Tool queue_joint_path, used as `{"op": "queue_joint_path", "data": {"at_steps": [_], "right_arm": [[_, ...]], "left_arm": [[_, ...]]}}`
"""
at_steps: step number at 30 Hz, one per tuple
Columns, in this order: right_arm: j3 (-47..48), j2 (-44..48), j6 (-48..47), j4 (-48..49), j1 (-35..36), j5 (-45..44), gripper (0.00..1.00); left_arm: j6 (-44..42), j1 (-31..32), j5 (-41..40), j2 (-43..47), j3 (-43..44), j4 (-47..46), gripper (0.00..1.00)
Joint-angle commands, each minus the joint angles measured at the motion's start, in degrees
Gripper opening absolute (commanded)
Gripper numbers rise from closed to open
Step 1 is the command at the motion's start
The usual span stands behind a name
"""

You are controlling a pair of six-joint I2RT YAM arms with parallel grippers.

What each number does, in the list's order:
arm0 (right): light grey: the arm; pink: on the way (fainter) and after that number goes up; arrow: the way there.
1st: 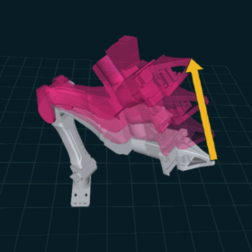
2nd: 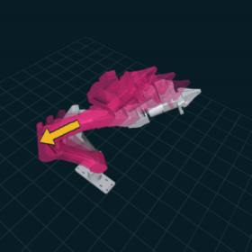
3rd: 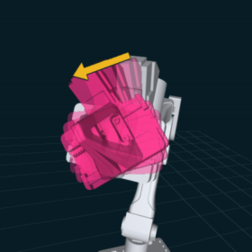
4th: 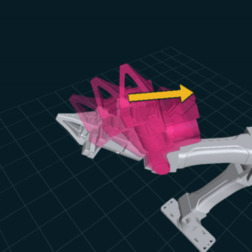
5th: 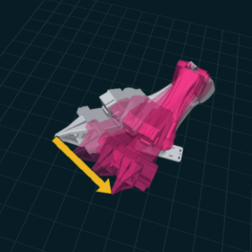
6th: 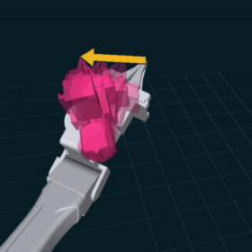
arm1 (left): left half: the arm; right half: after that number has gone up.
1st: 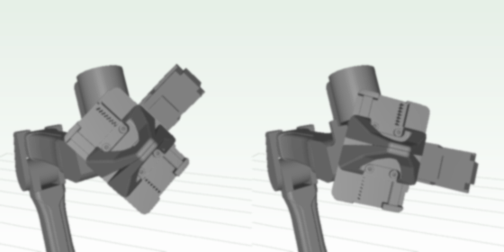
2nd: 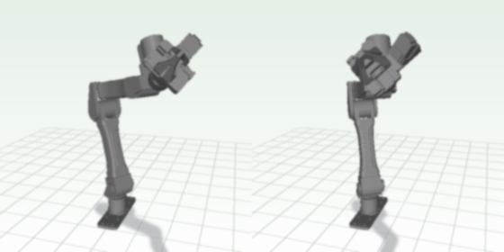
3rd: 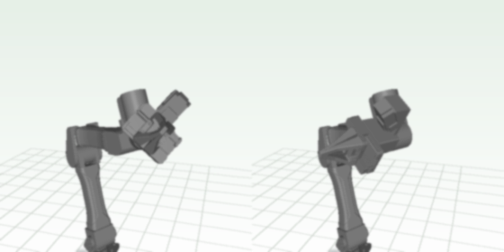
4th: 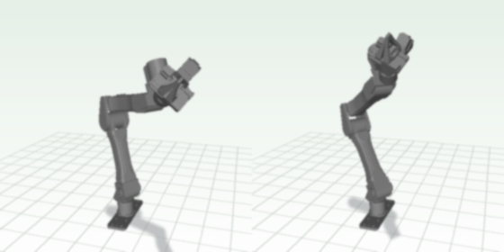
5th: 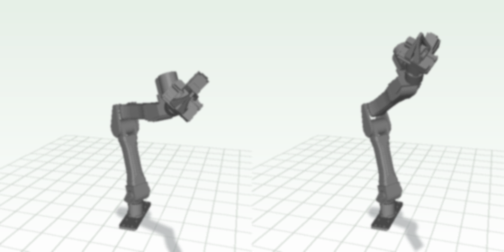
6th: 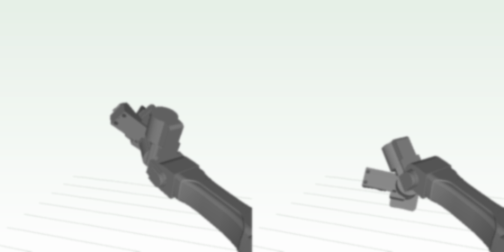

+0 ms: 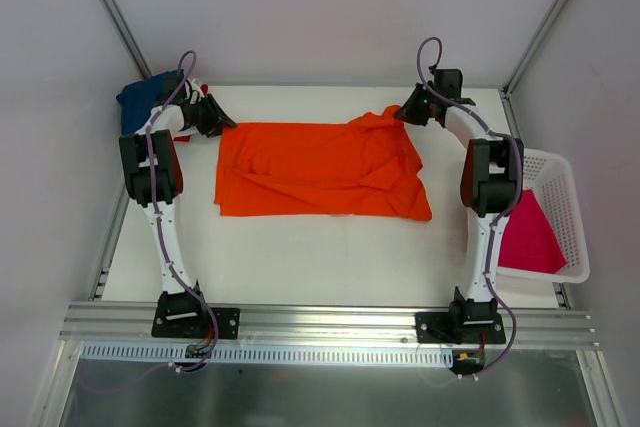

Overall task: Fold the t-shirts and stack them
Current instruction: Fold the tshirt

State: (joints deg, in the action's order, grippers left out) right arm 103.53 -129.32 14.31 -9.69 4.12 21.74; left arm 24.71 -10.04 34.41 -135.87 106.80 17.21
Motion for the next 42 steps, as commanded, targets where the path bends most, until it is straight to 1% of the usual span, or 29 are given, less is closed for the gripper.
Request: {"op": "queue_joint_path", "data": {"at_steps": [1, 8, 9, 13, 15, 22, 27, 35, 42], "right_arm": [[-0.52, 4.69, -1.3, 0.64, -0.69, -0.12, 0.01], [-1.04, 5.04, -1.47, 0.64, -0.96, 0.15, 0.01], [-1.13, 5.21, -1.56, 0.64, -1.13, 0.15, 0.01], [-1.84, 5.83, -1.39, 0.64, -1.04, 0.24, 0.01], [-2.54, 6.36, -1.3, 0.64, -1.13, 0.32, 0.01], [-5.17, 10.48, -1.3, 0.73, -1.04, 0.67, 0.0], [-7.9, 15.31, -1.47, 0.64, -1.04, 0.76, 0.01], [-15.98, 23.4, -1.65, 0.29, -0.96, -0.11, 0.0], [-23.35, 30.34, -1.74, 0.29, -0.78, -0.2, 0.0]], "left_arm": [[0.08, 0.73, 1.18, -0.27, 1.3, 1.33, 0.33], [-0.98, 0.99, -0.49, -0.27, 1.3, 1.77, 0.18], [-1.07, 1.16, -1.01, -0.18, 1.39, 1.69, 0.11], [-1.77, 1.6, -2.24, 0.34, 1.21, 1.95, 0.0], [-2.82, 2.13, -3.82, 1.83, 0.6, 2.03, 0.0], [-3.79, 2.48, -3.56, 6.14, -1.42, 2.04, 0.0], [-3.97, 2.57, -3.65, 9.48, -3.7, 1.86, 0.0], [-4.85, 2.66, -5.05, 15.63, -8.89, 1.95, 0.0], [-4.93, 2.66, -5.94, 22.4, -15.47, 1.86, 0.0]]}}
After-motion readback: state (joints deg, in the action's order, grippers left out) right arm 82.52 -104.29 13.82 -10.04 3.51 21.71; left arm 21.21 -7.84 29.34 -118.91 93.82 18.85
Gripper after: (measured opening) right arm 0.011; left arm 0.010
